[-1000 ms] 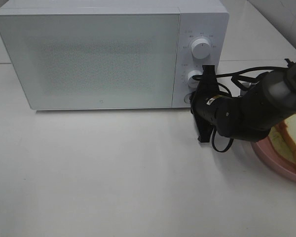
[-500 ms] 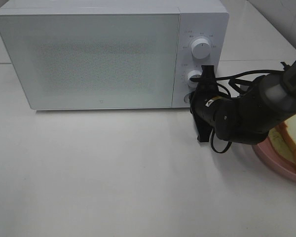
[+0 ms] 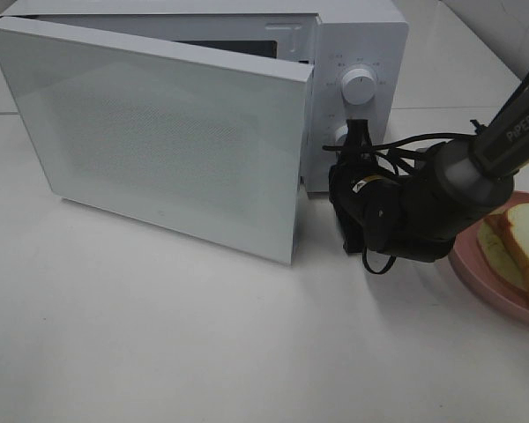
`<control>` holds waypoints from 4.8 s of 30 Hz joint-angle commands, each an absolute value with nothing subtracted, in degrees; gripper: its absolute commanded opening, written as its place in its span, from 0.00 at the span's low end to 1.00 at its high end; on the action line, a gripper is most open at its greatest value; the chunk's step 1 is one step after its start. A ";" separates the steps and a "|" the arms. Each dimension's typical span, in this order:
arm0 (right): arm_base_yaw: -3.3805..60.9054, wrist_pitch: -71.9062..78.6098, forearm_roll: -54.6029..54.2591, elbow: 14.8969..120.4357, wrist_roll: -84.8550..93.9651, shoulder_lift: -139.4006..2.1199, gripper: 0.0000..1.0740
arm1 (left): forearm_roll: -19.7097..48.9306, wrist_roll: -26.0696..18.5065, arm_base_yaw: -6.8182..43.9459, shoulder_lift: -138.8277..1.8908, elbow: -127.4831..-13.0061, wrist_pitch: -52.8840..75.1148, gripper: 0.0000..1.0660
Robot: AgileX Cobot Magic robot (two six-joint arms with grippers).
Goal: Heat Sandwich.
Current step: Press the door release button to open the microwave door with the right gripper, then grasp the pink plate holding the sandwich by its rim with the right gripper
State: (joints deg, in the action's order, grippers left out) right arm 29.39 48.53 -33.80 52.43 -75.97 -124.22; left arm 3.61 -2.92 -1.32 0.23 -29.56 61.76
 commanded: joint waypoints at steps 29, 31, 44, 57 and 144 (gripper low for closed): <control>27.50 53.29 -30.02 57.07 -74.31 -122.38 0.00 | 3.50 -2.75 -1.49 1.38 -29.56 61.19 0.94; 27.50 52.25 -30.02 56.67 -74.37 -122.10 0.00 | 3.50 -2.75 -1.49 1.38 -29.56 61.19 0.94; 27.56 39.71 -27.85 48.87 -75.52 -116.25 0.00 | 3.50 -2.75 -1.49 1.38 -29.56 61.19 0.94; 27.56 26.99 -22.57 44.23 -73.17 -110.07 0.00 | 3.50 -2.75 -1.49 1.38 -29.56 61.19 0.94; 17.65 -44.18 12.03 50.99 -9.80 -86.63 0.87 | 3.50 -2.75 -1.49 1.32 -29.56 61.19 0.94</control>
